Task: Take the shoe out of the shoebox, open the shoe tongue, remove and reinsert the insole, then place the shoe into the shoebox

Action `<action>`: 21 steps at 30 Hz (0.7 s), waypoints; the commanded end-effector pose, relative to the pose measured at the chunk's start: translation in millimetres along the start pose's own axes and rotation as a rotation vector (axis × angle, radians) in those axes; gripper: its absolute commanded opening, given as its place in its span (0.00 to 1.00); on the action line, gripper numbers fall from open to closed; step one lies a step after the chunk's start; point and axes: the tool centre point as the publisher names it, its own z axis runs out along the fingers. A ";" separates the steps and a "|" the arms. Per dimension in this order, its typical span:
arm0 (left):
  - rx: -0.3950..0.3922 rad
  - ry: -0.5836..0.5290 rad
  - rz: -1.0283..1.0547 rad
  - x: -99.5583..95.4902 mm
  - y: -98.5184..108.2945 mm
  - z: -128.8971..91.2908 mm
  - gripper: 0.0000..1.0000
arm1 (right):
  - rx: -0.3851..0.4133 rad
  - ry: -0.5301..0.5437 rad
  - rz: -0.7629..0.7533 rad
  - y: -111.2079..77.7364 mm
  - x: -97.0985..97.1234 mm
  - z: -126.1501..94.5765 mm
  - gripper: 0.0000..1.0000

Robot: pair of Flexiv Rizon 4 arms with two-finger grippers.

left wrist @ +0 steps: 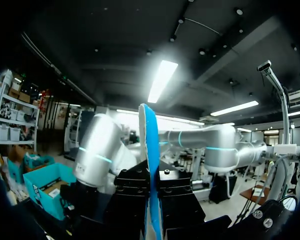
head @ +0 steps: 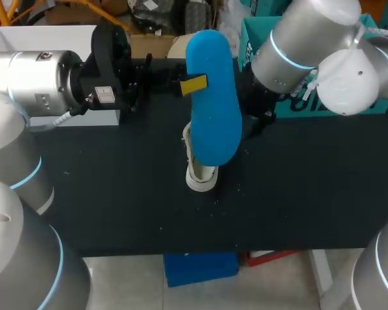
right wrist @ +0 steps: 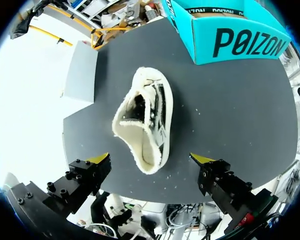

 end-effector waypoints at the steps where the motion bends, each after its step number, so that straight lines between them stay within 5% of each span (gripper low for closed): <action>1: -0.003 -0.002 -0.001 0.8 0.1 0.2 0.00 | -0.021 0.562 -0.078 -5.3 -13.6 -3.4 1.00; 5: -0.003 -0.002 -0.001 0.8 0.1 0.2 0.00 | -0.021 0.562 -0.078 -5.3 -13.6 -3.4 1.00; 12: -0.003 -0.002 -0.001 0.8 0.1 0.2 0.00 | 0.035 0.786 0.044 -2.0 -12.3 -26.5 1.00; 21: -0.003 -0.002 -0.001 0.8 0.1 0.2 0.00 | 0.014 0.836 0.030 -2.4 -1.8 -37.3 1.00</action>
